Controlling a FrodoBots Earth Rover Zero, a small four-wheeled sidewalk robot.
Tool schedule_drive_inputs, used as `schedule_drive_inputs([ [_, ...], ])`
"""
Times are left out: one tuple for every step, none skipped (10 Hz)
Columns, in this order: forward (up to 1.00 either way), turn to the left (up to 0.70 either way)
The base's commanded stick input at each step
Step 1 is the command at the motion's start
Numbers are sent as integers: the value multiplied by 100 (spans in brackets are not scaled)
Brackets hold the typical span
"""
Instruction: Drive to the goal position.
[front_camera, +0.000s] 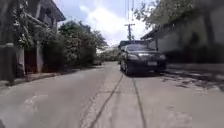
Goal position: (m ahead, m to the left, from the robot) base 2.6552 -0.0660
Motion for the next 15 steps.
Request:
schedule_drive_inputs([
  [100, 0],
  [100, 0],
  [100, 0],
  [100, 0],
  [100, 0],
  [100, 0],
  [100, 0],
  [100, 0],
  [100, 0],
  [100, 0],
  [100, 0],
  [100, 0],
  [100, 0],
  [100, 0],
  [100, 0],
])
